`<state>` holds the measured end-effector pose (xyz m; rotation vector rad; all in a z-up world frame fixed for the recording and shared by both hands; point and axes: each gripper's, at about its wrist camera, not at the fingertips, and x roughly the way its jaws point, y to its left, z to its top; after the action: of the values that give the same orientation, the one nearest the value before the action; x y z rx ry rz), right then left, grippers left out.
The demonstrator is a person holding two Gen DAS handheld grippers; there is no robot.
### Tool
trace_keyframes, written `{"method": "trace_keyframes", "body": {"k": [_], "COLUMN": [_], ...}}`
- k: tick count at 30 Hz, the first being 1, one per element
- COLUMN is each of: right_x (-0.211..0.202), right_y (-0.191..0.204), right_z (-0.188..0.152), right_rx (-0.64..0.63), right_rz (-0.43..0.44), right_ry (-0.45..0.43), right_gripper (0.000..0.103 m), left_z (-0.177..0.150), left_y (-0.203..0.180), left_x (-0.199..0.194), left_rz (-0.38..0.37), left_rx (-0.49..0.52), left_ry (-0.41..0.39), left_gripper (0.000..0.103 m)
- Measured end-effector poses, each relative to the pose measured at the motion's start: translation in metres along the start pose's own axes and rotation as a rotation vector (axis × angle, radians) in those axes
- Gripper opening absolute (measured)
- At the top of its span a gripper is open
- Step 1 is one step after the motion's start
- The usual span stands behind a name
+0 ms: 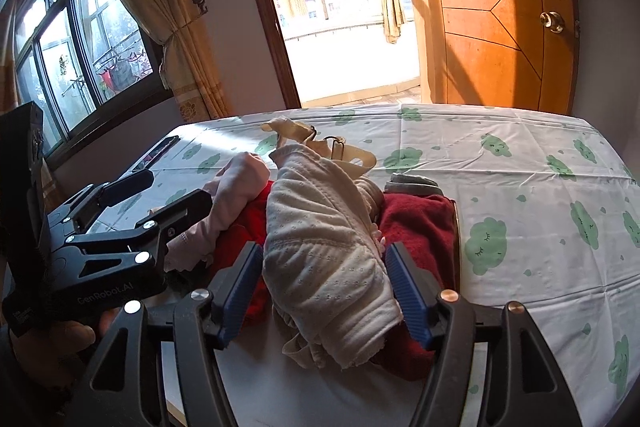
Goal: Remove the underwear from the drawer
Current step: 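Lower both tools with the underwear into the tray and open them, then withdraw both open tools from the tray and move them down into the drawer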
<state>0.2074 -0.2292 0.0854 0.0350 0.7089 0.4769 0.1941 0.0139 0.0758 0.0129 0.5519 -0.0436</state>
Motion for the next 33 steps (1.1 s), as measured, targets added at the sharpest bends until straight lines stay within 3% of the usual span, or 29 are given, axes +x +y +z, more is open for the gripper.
{"method": "trace_keyframes", "body": {"k": [5, 18, 33], "right_x": [-0.01, -0.048, -0.085], "right_y": [0.004, 0.013, 0.03], "right_z": [-0.006, -0.032, -0.068], "right_rx": [-0.009, -0.055, -0.046], "right_rz": [0.003, 0.015, 0.097], "right_ry": [-0.001, -0.007, -0.046], "right_gripper": [0.066, 0.066, 0.067], "left_z": [-0.001, -0.015, -0.054], "left_y": [-0.001, 0.008, -0.004], "left_x": [-0.015, -0.047, -0.099], "left_rz": [-0.007, -0.015, -0.038], "left_rx": [-0.017, -0.04, 0.007], "left_ry": [-0.011, -0.018, -0.046], "left_gripper": [0.102, 0.103, 0.103]}}
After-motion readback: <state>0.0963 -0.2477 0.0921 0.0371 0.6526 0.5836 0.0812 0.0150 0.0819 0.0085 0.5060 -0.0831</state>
